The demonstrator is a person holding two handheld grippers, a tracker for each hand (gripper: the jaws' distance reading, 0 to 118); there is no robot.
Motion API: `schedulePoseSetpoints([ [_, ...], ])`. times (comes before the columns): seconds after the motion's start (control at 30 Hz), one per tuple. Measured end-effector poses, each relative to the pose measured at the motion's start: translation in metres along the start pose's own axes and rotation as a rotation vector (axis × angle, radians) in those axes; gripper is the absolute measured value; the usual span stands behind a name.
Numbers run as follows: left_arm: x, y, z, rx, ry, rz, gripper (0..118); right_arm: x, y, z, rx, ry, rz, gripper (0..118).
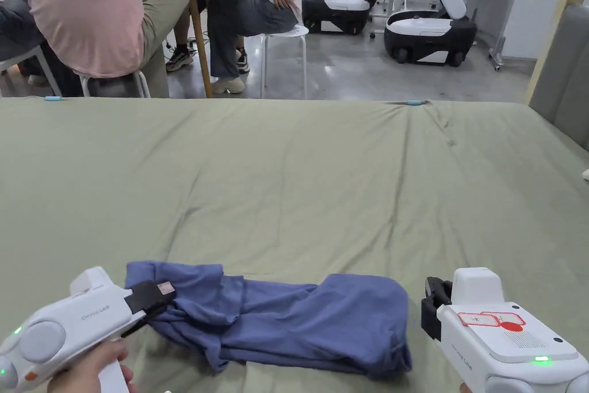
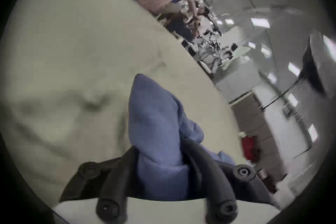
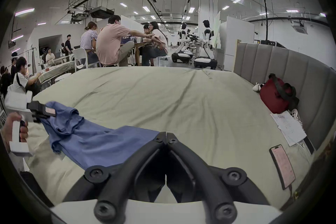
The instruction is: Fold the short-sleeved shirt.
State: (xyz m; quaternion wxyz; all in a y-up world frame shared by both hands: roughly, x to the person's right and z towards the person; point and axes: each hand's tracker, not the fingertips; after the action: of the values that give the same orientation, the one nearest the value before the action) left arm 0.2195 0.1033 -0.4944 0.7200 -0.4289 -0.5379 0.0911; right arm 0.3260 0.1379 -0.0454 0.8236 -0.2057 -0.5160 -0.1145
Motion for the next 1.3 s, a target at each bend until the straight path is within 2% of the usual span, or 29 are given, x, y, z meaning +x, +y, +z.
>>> schedulePoseSetpoints([
  [0.13,0.083,-0.027,0.005,0.02,0.034,-0.369,15,0.008,-0.004,0.003,-0.001,0.005,-0.004,0],
  [0.2,0.142,-0.058,-0.003,0.017,0.068,-0.617,15,0.016,-0.006,0.008,0.004,-0.001,-0.008,0],
  [0.37,0.242,-0.154,-0.043,-0.034,0.146,-1.043,15,0.044,-0.015,0.019,0.007,-0.037,-0.037,0],
  [0.47,0.27,-0.204,-0.07,-0.069,0.182,-1.145,15,0.061,-0.021,0.025,0.008,-0.057,-0.045,0],
  [0.6,0.272,-0.237,-0.1,-0.147,0.241,-1.247,16,0.079,-0.028,0.027,0.004,-0.069,-0.065,0],
  [0.63,0.268,-0.235,-0.1,-0.143,0.231,-1.239,23,0.082,-0.029,0.028,0.004,-0.069,-0.072,0],
  [0.73,0.266,-0.216,-0.081,-0.125,0.101,-1.079,91,0.087,-0.031,0.028,0.01,-0.064,-0.078,0],
  [0.77,0.27,-0.203,-0.067,-0.123,0.033,-1.003,101,0.088,-0.032,0.027,0.011,-0.061,-0.077,0],
  [0.83,0.267,-0.178,-0.04,-0.087,-0.106,-0.868,96,0.088,-0.032,0.025,0.008,-0.052,-0.079,0],
  [0.9,0.259,-0.15,-0.024,-0.084,-0.152,-0.732,95,0.088,-0.032,0.024,0.012,-0.047,-0.082,0],
  [0.93,0.251,-0.139,-0.023,-0.106,-0.148,-0.656,90,0.088,-0.032,0.023,0.012,-0.043,-0.086,0],
  [1.0,0.23,-0.122,-0.032,-0.155,-0.17,-0.502,64,0.085,-0.031,0.019,0.004,-0.026,-0.094,0],
  [1.03,0.223,-0.12,-0.038,-0.172,-0.182,-0.443,46,0.083,-0.03,0.017,0.001,-0.019,-0.091,0],
  [1.07,0.215,-0.122,-0.044,-0.169,-0.168,-0.45,18,0.08,-0.029,0.015,0.0,-0.014,-0.088,0],
  [1.1,0.209,-0.126,-0.048,-0.178,-0.156,-0.46,4,0.078,-0.028,0.015,-0.002,-0.004,-0.085,0],
  [1.13,0.205,-0.129,-0.051,-0.207,-0.164,-0.437,2,0.076,-0.028,0.014,-0.004,0.006,-0.083,0],
  [1.23,0.206,-0.15,-0.057,-0.307,-0.328,-0.283,1,0.072,-0.027,0.009,-0.021,0.022,-0.083,0],
  [1.3,0.219,-0.174,-0.067,-0.359,-0.349,-0.318,0,0.069,-0.028,0.006,-0.037,0.033,-0.084,0],
])
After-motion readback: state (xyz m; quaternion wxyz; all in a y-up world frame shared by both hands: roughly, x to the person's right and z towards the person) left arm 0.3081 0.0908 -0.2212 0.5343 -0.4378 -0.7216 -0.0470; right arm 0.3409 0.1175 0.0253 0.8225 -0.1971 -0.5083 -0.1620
